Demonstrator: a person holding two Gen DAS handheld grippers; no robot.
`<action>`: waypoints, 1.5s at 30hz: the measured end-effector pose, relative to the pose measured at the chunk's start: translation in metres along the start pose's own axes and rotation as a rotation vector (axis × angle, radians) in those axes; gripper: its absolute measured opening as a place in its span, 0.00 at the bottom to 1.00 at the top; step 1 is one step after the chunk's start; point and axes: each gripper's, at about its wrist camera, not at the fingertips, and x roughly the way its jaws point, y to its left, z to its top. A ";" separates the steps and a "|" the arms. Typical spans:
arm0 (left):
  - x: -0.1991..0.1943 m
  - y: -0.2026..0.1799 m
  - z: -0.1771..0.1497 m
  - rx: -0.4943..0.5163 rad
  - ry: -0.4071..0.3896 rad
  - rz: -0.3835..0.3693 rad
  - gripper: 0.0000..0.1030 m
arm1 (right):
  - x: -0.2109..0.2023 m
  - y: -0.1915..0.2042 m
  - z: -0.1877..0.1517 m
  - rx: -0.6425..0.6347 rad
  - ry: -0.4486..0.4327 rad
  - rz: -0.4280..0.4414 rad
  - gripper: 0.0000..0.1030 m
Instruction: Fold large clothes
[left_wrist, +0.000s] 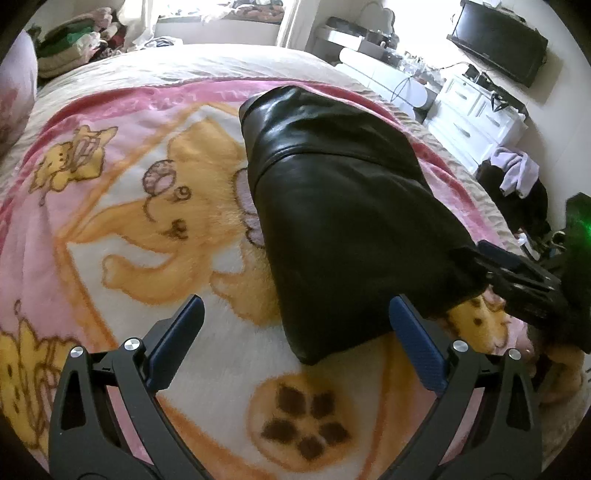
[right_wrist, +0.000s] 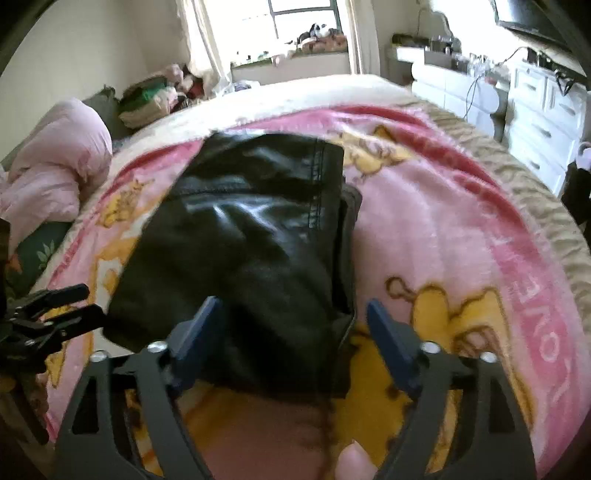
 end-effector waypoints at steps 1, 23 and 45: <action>-0.003 -0.001 -0.001 -0.002 -0.004 -0.001 0.91 | -0.005 -0.001 -0.001 0.002 -0.013 -0.001 0.84; -0.073 -0.026 -0.063 0.034 -0.163 0.037 0.91 | -0.108 0.051 -0.073 -0.078 -0.227 -0.027 0.96; -0.071 -0.014 -0.116 0.023 -0.181 0.049 0.91 | -0.097 0.047 -0.145 -0.009 -0.199 -0.113 0.96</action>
